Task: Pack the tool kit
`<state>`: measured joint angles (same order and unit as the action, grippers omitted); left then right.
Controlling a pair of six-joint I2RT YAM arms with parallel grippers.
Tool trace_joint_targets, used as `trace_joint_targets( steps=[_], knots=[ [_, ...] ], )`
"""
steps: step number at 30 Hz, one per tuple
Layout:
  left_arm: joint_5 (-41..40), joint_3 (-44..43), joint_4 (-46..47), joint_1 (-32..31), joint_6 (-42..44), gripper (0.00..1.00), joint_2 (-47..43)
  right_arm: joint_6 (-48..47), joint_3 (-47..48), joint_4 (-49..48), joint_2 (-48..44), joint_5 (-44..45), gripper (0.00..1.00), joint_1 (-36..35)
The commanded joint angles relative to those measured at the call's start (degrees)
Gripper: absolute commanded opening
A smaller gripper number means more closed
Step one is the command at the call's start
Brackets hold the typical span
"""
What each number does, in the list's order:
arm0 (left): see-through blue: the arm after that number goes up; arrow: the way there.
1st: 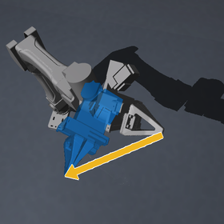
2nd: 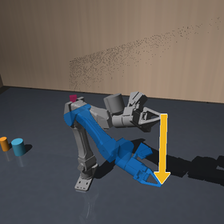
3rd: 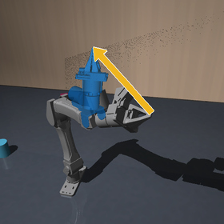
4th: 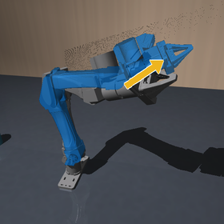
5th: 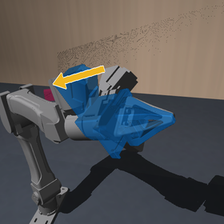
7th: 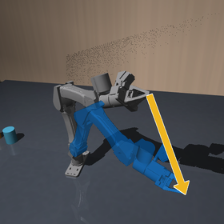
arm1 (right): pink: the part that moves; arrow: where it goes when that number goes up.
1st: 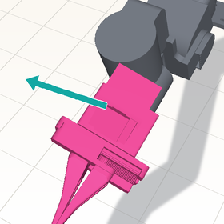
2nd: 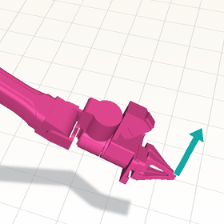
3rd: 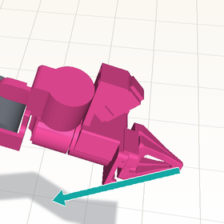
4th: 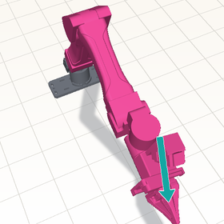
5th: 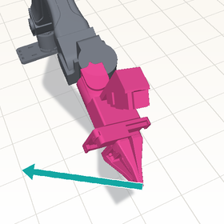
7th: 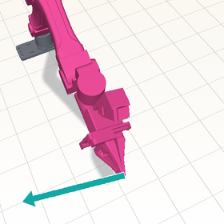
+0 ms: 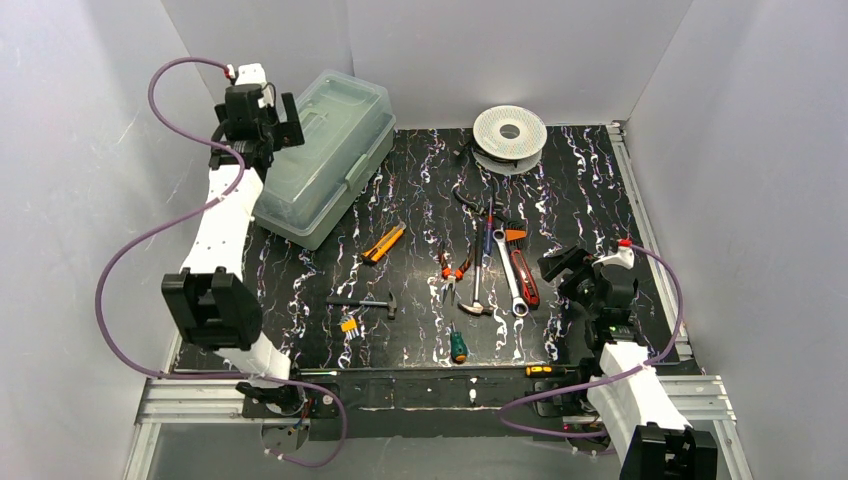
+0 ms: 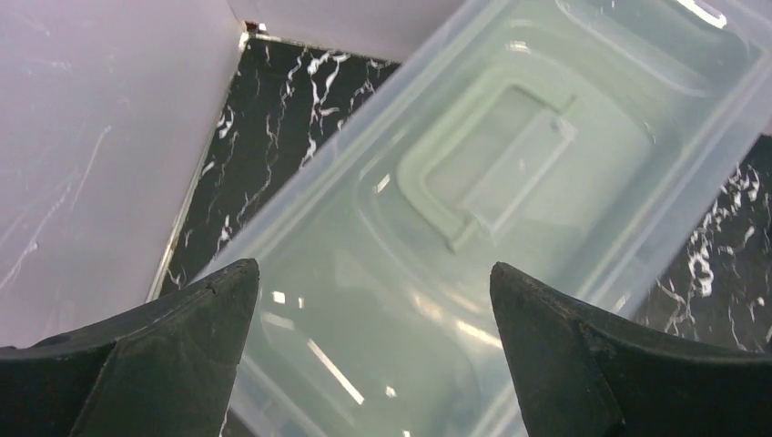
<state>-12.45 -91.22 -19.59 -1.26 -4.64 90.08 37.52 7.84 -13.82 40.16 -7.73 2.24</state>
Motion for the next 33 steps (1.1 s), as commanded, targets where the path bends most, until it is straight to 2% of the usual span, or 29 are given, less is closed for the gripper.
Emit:
trace_joint_targets(
  steps=[1,3,6,8,11,12,15,20,26,33],
  knots=[
    [3.16,-9.4,-3.97,1.13,0.68,1.0,6.1,-0.32,2.72,-3.4,1.2,-1.67,0.93,-0.04],
    [4.86,-10.61,-4.34,3.96,-1.33,1.0,8.47,-0.3,2.71,-3.49,1.44,-1.84,0.93,-0.05],
    [4.99,-8.89,-0.54,4.62,0.14,1.0,9.75,-0.3,2.43,-3.9,1.46,-2.26,0.93,-0.02],
    [4.62,-10.71,-1.88,4.98,1.23,0.94,12.44,-0.18,2.21,-4.31,1.49,-2.27,0.93,-0.04],
    [4.63,-13.14,-4.44,5.91,0.7,0.93,15.08,-0.21,2.31,-4.67,2.29,-2.16,0.93,-0.04],
    [5.33,-12.74,-4.2,6.21,0.61,0.91,15.33,-0.25,2.29,-4.64,2.49,-2.14,0.93,-0.04],
    [6.57,-12.52,-5.19,6.72,0.18,0.75,16.5,-0.12,2.56,-4.82,3.32,-2.41,0.92,-0.04],
    [8.03,-8.58,-5.57,9.06,-3.45,0.62,16.0,0.16,2.79,-5.43,4.31,-3.25,0.92,-0.11],
    [14.31,-0.82,-1.83,11.46,-8.52,0.65,11.42,0.1,2.62,-5.32,3.33,-3.85,0.91,-0.07],
    [22.24,-1.31,-7.63,11.5,-8.8,0.73,12.13,-0.02,3.57,-4.46,3.32,-4.78,0.91,-0.04]
  ],
)
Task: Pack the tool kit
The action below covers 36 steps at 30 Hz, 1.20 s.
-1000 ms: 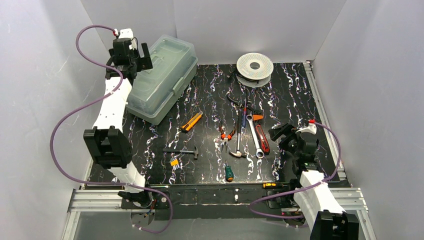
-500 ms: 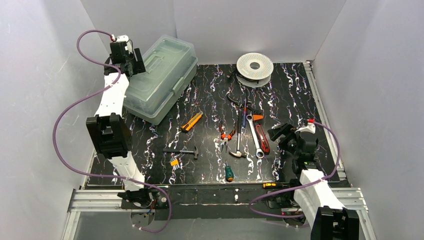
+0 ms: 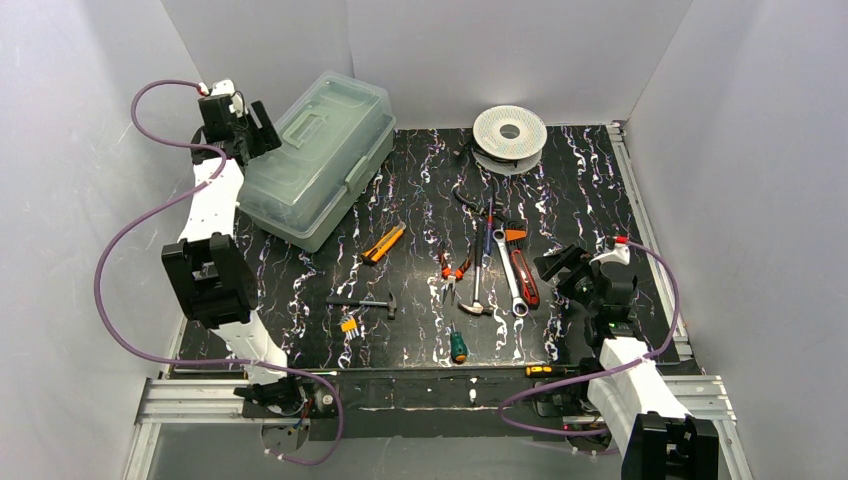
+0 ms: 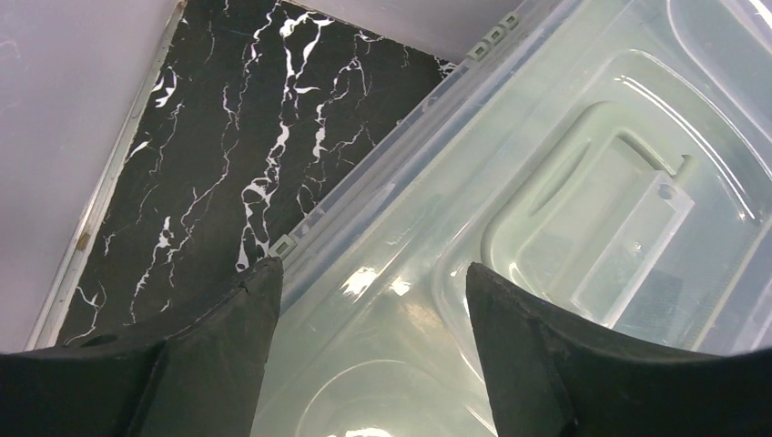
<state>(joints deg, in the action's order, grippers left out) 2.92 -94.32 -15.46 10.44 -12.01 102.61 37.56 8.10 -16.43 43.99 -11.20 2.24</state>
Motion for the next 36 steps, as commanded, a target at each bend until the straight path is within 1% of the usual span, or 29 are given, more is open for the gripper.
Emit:
trace_joint_targets(
  steps=[1,4,6,9,11,14,17,19,22,27,30,33,36],
  knots=[
    [6.89,1.5,-12.75,-0.24,-0.99,0.73,-0.22,-0.09,3.29,-1.87,-0.49,-1.43,0.91,-0.04],
    [7.05,0.17,-17.35,-0.21,-0.52,0.73,0.51,-0.29,3.54,-1.0,-0.9,-1.33,0.91,-0.07],
    [9.45,-1.37,-22.33,-0.15,0.45,0.69,1.12,-0.67,3.69,0.18,-1.7,-0.99,0.91,-0.04],
    [10.92,0.25,-27.59,-0.59,0.27,0.65,-0.6,-0.38,2.71,-0.48,-2.74,-0.84,0.91,-0.05],
    [6.98,4.56,-27.82,-1.71,0.87,0.65,-4.46,0.1,2.3,-1.55,-2.51,-1.31,0.91,-0.05],
    [0.13,9.99,-26.29,-2.87,2.46,0.68,-10.73,0.62,2.27,-2.67,-1.0,-2.63,0.91,-0.07],
    [-2.06,11.21,-23.5,-2.93,4.18,0.72,-13.41,0.69,2.71,-3.19,0.66,-3.6,0.9,-0.07],
    [-2.08,8.63,-23.53,-2.89,4.78,0.77,-11.85,0.58,2.9,-3.16,1.21,-3.57,0.9,-0.04],
    [-1.67,0.16,-25.53,-2.92,4.53,0.81,-5.28,0.35,2.96,-3.17,1.24,-3.51,0.9,-0.07],
    [-1.23,-11.86,-27.49,-2.96,4.68,0.81,4.55,-0.2,2.76,-2.64,0.96,-2.25,0.9,-0.07],
    [-2.12,-18.8,-28.44,-2.8,4.3,0.81,9.73,0.08,2.57,-3.94,1.66,-3.53,0.9,-0.06],
    [1.89,-23.14,-28.94,-2.92,2.46,0.8,11.43,0.14,2.71,-4.12,2.63,-3.13,0.89,-0.05],
    [4.98,-22.69,-27.65,-2.92,1.69,0.8,8.55,0.19,3.18,-4.42,3.71,-3.35,0.89,-0.04]
  ],
)
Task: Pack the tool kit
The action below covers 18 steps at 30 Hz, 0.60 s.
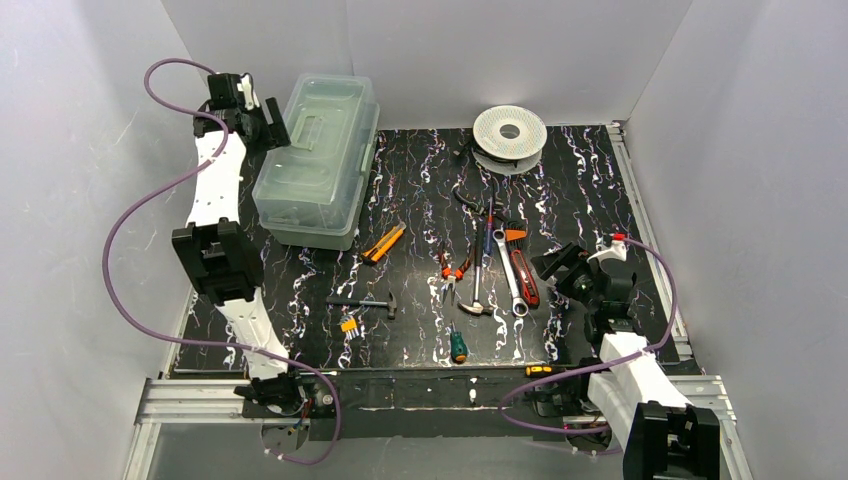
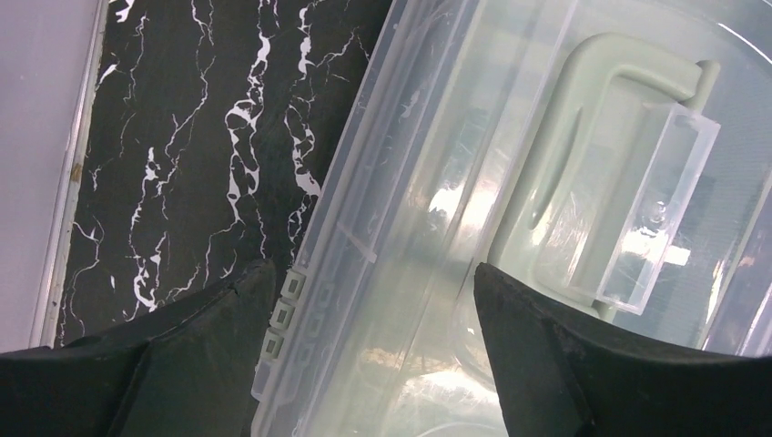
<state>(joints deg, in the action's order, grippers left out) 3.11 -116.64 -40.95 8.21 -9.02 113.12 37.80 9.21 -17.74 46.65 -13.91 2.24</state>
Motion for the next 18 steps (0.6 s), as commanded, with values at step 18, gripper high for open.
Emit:
trace_joint_targets(
  steps=[18],
  knots=[
    [6.72,-9.91,11.52,-0.71,0.59,0.89,10.02,1.14,2.16,-7.94,7.28,-3.71,0.87,-0.04]
  ],
)
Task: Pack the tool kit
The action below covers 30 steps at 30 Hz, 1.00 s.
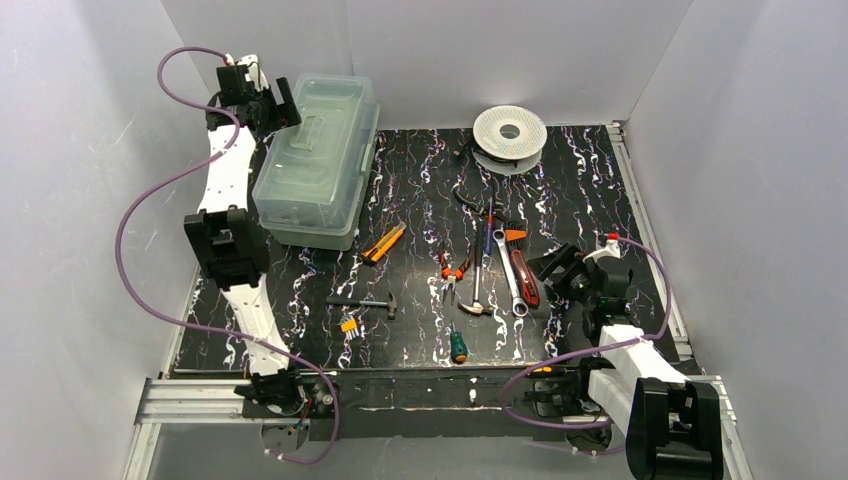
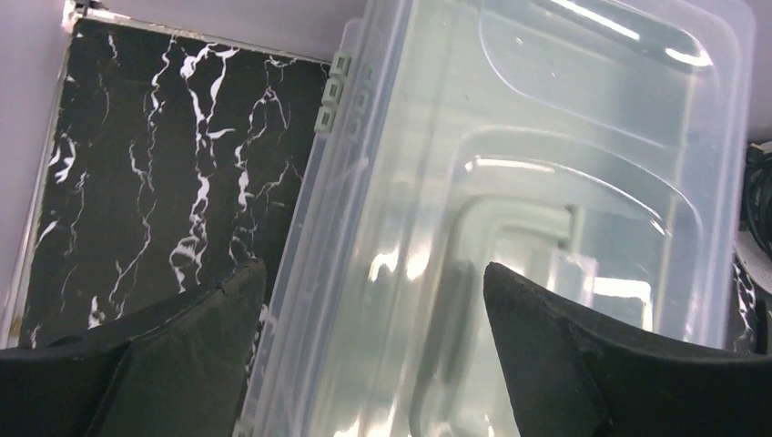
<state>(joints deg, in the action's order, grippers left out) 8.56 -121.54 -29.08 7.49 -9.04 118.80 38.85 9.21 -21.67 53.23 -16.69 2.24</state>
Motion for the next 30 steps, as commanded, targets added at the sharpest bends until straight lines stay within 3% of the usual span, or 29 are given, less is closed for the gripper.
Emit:
trace_joint_targets(
  steps=[1,6,10,12,16,21,25,30],
  knots=[
    [0.87,-6.32,-0.83,0.03,0.42,0.89,5.61,0.09,2.22,-4.3,1.02,-1.15,0.87,-0.09],
    [-0.88,-7.86,-0.15,0.07,-1.4,0.86,8.78,0.11,2.68,-5.28,2.43,-2.12,0.85,-0.13],
    [8.34,-7.84,0.07,2.12,-6.84,0.56,10.18,-0.07,2.76,-4.98,2.36,-2.0,0.84,-0.13],
    [13.39,-7.1,-0.08,3.17,-8.36,0.52,10.61,-0.22,2.82,-4.68,1.96,-1.89,0.84,-0.13],
    [15.86,-2.79,-0.76,3.16,-5.75,0.44,8.65,-0.46,2.7,-3.87,0.2,-2.02,0.84,-0.13],
    [22.03,-0.4,-5.73,3.1,-1.14,0.24,6.89,-1.87,2.38,-2.99,-3.29,-1.38,0.77,-2.89],
    [23.71,5.44,-7.23,2.47,3.42,0.21,2.58,-3.15,5.8,1.95,-5.25,5.44,0.78,-11.53],
    [22.4,14.28,-6.64,0.76,5.21,0.22,-4.7,1.47,13.78,2.41,0.32,5.73,0.79,-20.7]
  ],
)
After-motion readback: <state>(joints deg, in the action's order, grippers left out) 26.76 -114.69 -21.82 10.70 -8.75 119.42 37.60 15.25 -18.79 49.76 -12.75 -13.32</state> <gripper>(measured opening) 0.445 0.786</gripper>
